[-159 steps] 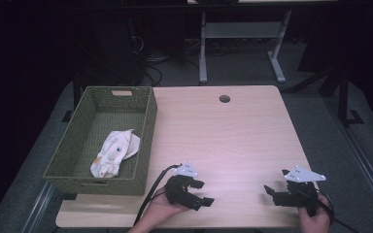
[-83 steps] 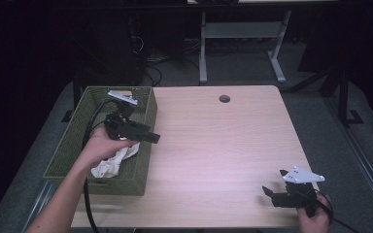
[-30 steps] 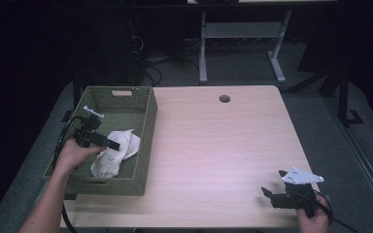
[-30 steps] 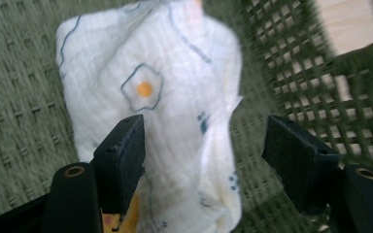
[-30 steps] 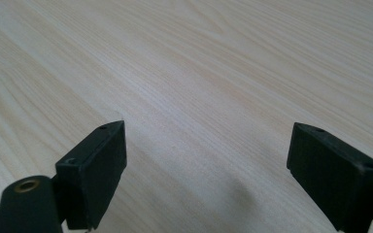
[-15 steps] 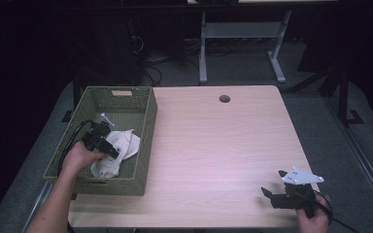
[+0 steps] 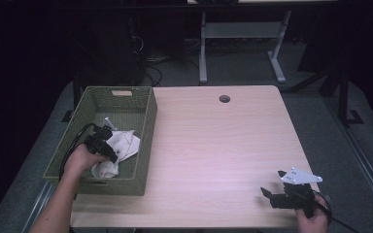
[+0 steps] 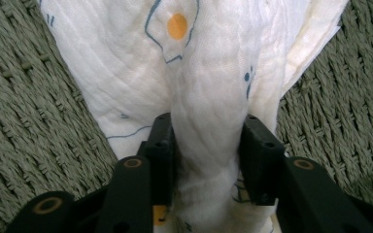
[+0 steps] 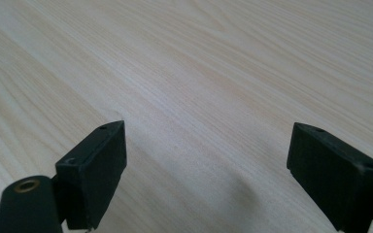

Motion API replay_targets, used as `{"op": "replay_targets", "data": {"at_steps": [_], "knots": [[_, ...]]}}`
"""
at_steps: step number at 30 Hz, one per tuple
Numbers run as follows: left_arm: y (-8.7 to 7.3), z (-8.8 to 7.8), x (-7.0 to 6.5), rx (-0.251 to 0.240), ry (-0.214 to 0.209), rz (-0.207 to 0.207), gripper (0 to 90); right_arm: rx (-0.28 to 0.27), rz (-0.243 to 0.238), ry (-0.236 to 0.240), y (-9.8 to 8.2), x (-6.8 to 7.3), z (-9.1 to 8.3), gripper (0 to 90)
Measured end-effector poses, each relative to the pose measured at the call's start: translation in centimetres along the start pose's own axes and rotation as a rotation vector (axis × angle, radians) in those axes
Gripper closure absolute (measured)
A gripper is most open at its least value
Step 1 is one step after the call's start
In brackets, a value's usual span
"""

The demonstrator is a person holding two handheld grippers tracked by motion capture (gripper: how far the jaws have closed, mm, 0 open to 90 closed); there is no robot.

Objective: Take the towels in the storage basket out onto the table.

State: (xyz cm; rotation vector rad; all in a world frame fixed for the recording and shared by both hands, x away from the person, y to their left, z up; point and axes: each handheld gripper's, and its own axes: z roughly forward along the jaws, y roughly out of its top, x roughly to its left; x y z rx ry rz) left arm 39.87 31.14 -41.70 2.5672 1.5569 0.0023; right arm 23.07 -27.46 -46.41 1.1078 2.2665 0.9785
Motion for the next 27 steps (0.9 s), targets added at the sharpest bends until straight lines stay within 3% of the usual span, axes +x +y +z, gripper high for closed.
{"op": "replay_targets", "data": {"at_steps": [16,20,27], "knots": [[-0.3,-0.5,0.5,-0.033,-0.025,-0.026,73.5,-0.009,0.002,-0.008,-0.2,-0.4,-0.2,14.0],[-0.4,-1.1,0.6,-0.074,-0.043,-0.052,73.7,-0.013,0.009,-0.006,-0.3,-0.5,-0.2,14.0],[-0.8,-1.7,0.6,-0.108,-0.034,-0.035,73.7,-0.010,0.013,-0.008,-0.3,-0.6,-0.2,14.0]]}}
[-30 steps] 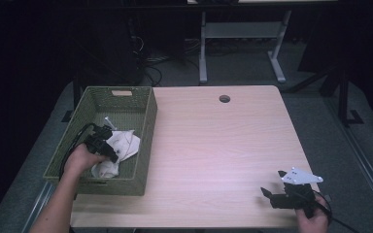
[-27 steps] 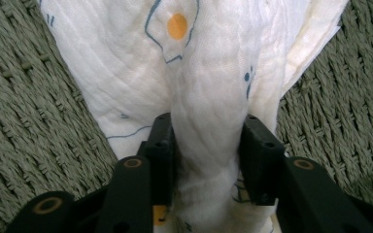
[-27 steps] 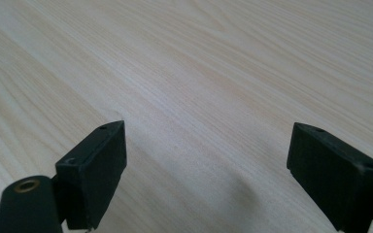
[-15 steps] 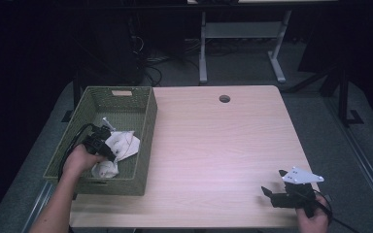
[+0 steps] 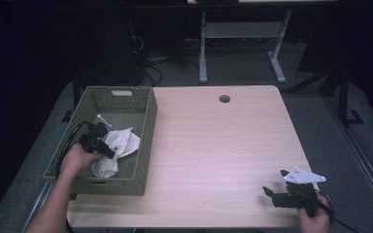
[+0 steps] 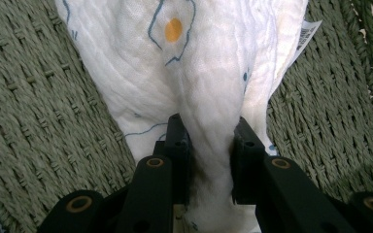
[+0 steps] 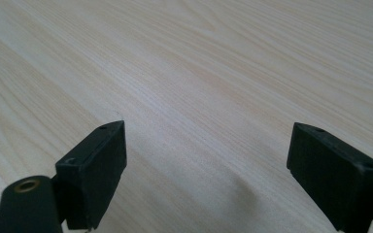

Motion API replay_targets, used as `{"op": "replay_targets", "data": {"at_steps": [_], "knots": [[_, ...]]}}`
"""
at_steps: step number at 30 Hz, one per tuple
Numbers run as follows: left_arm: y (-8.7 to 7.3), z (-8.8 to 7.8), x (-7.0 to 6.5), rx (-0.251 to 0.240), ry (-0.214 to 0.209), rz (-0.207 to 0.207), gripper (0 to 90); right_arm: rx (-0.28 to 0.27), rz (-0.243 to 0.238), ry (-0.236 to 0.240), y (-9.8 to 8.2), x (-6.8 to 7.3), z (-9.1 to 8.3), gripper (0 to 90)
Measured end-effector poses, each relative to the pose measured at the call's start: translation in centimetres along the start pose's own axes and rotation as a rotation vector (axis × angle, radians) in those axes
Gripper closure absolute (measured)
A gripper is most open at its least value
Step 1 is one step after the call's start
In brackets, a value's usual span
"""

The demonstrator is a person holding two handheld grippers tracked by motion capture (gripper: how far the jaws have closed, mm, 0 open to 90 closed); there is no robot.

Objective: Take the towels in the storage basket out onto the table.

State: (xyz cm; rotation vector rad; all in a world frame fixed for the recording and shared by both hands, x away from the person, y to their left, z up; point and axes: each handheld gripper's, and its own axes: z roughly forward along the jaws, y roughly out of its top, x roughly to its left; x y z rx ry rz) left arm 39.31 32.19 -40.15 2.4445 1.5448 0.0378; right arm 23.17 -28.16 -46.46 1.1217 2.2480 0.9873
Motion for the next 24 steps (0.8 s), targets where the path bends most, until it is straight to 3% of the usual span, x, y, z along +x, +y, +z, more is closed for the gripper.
{"op": "replay_targets", "data": {"at_steps": [4,17,24], "knots": [[-0.2,-0.8,-0.2,-0.045,-0.031,0.001,73.7,0.002,0.002,-0.003,-0.1,0.0,0.0,14.0],[-0.8,-2.7,-0.2,-0.133,-0.072,-0.011,73.8,0.003,0.008,-0.008,0.0,-0.1,0.0,14.0],[-1.3,-3.9,0.3,-0.193,-0.117,-0.041,73.8,-0.002,0.014,-0.010,0.0,-0.2,-0.1,14.0]]}}
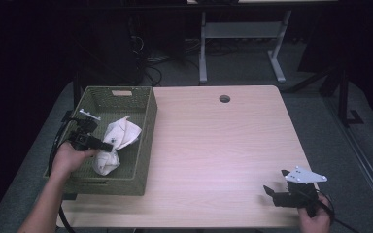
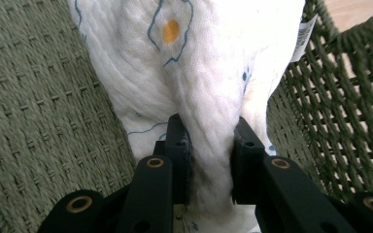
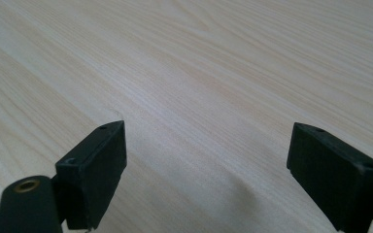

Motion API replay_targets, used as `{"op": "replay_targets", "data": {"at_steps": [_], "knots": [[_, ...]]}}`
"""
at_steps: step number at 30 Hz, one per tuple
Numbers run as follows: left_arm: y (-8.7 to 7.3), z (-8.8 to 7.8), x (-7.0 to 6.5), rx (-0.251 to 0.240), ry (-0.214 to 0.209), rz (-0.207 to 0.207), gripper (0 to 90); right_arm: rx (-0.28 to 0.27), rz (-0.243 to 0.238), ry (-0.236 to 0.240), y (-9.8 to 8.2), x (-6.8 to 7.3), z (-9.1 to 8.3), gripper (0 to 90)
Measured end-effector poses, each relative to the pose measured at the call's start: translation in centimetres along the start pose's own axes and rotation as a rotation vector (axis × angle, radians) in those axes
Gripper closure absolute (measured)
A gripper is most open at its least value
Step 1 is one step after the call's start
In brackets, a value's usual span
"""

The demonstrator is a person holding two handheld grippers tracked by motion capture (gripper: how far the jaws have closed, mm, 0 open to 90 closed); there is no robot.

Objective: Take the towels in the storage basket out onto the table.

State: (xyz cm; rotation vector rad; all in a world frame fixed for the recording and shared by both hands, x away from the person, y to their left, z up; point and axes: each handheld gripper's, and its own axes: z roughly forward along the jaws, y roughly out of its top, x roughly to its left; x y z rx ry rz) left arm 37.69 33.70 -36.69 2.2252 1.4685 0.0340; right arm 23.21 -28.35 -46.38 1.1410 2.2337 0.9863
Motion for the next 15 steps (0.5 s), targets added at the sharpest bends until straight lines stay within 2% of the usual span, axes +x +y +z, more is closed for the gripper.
{"op": "replay_targets", "data": {"at_steps": [3,6,9,12,15], "knots": [[0.0,-0.3,0.0,-0.019,-0.013,-0.007,73.7,-0.003,0.000,-0.001,0.0,0.0,0.0,14.0],[0.1,-0.9,0.0,-0.039,-0.046,-0.010,73.7,-0.003,-0.001,-0.002,0.0,-0.1,0.0,14.0],[0.1,-1.3,-0.1,-0.051,-0.047,-0.007,73.7,0.000,0.002,-0.004,0.0,0.0,0.0,14.0],[0.1,-1.9,-0.1,-0.081,-0.076,-0.019,73.7,-0.001,0.005,-0.007,0.0,-0.1,-0.1,14.0],[0.2,-2.4,-0.3,-0.094,-0.073,-0.018,73.7,0.000,0.009,-0.007,0.0,-0.1,0.0,14.0]]}}
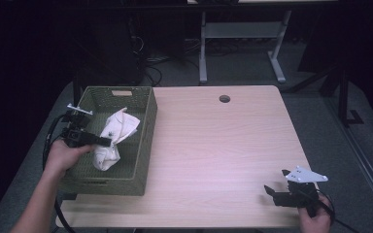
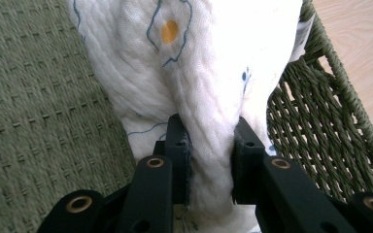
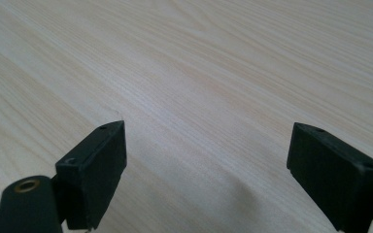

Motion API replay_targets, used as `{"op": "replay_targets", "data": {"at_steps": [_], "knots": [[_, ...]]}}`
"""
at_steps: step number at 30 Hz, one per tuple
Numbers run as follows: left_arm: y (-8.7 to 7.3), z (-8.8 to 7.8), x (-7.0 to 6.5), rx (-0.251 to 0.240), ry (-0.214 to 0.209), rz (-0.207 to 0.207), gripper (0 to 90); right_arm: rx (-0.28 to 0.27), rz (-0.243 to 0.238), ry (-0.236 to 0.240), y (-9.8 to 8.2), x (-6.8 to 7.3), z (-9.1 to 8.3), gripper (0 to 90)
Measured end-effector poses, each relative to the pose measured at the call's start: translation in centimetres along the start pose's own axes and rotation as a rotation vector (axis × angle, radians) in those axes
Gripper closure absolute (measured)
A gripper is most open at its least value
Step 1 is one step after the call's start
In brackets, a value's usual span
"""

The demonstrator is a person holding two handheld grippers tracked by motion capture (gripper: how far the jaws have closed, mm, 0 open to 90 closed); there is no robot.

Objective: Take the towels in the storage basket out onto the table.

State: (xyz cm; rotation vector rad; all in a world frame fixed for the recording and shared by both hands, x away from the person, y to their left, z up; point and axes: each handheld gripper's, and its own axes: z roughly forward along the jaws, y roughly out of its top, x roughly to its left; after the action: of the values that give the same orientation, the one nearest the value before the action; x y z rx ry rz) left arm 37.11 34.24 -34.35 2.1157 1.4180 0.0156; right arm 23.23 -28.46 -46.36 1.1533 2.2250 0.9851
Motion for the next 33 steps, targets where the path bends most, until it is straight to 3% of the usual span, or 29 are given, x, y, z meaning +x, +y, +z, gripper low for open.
{"op": "replay_targets", "data": {"at_steps": [18,23,33], "knots": [[1.2,-1.5,-0.7,-0.041,-0.041,-0.023,73.7,-0.006,0.006,-0.009,0.1,0.0,-0.1,14.0],[2.1,-2.0,-1.5,-0.051,-0.047,0.002,73.7,-0.008,0.012,-0.015,0.1,-0.2,-0.2,14.0],[3.0,-2.8,-2.5,-0.070,-0.065,0.012,73.7,-0.018,0.015,-0.013,0.1,-0.2,-0.3,14.0]]}}
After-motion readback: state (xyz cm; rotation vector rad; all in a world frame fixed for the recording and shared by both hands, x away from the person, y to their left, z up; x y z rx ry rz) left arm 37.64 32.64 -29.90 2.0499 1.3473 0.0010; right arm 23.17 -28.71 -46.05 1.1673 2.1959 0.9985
